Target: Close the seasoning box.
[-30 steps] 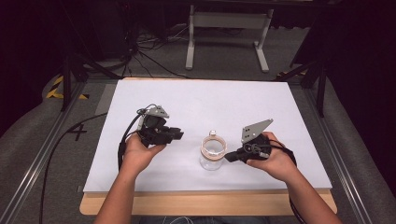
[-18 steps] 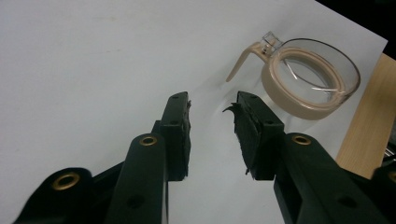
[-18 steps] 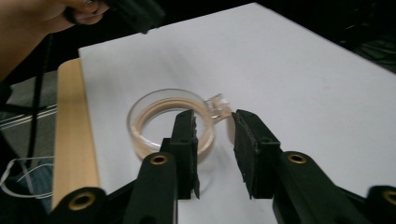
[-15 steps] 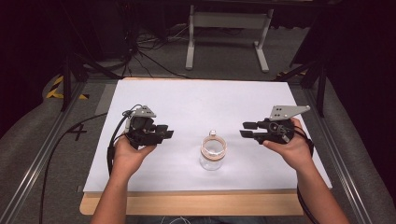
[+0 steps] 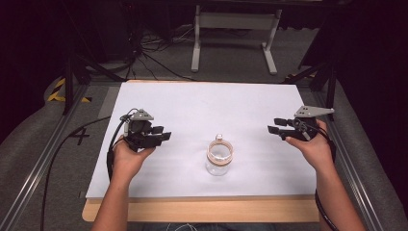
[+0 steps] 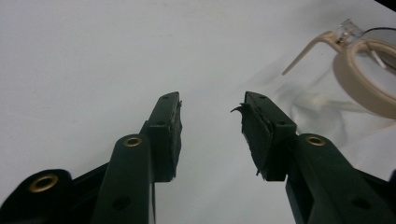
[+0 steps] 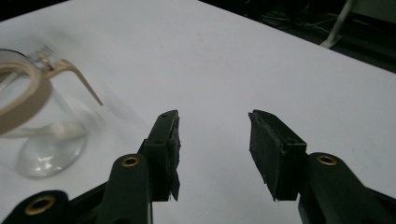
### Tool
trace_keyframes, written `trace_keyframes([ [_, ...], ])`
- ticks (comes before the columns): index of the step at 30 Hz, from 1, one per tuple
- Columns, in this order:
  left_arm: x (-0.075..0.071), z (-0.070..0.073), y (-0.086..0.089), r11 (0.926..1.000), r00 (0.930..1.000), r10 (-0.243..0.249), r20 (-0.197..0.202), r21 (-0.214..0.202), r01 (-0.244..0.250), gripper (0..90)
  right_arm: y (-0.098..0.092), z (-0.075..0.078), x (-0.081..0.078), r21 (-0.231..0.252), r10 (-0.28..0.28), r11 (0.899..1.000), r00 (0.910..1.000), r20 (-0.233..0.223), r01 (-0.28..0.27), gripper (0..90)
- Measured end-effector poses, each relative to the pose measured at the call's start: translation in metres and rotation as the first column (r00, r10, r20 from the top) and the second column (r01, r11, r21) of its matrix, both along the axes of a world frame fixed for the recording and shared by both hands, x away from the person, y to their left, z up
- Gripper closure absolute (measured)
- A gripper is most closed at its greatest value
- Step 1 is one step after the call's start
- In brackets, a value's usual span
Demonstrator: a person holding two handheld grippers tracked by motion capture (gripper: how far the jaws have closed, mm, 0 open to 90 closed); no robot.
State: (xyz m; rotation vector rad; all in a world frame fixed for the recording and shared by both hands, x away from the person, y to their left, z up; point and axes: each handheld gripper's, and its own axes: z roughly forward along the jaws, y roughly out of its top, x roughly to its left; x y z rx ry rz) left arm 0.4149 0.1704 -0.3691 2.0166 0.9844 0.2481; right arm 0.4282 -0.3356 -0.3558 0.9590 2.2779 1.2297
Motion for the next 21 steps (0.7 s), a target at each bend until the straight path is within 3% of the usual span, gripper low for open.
trace_keyframes([
  [8, 0.008, -0.015, 0.006, 0.9995, 0.9992, 0.029, -0.028, 0.010, -0.029, 55.8, -0.018, -0.031, 0.014, -0.007, -0.044, 0.999, 0.9979, -0.048, 0.044, 50.6],
  [11, 0.011, -0.020, 0.006, 0.9996, 0.9993, 0.024, -0.028, 0.019, -0.023, 55.3, -0.020, -0.045, 0.019, -0.044, -0.058, 0.997, 0.9967, -0.056, 0.055, 49.7],
  [18, 0.014, -0.033, 0.006, 0.9998, 0.9982, 0.019, -0.057, 0.002, -0.019, 54.3, -0.020, -0.068, 0.026, -0.065, -0.054, 0.997, 0.9946, -0.089, 0.048, 49.1],
  [21, 0.016, -0.038, 0.004, 1.0000, 0.9978, -0.007, -0.066, -0.005, 0.006, 53.8, -0.013, -0.079, 0.028, -0.101, -0.021, 0.995, 0.9945, -0.103, 0.011, 48.7],
])
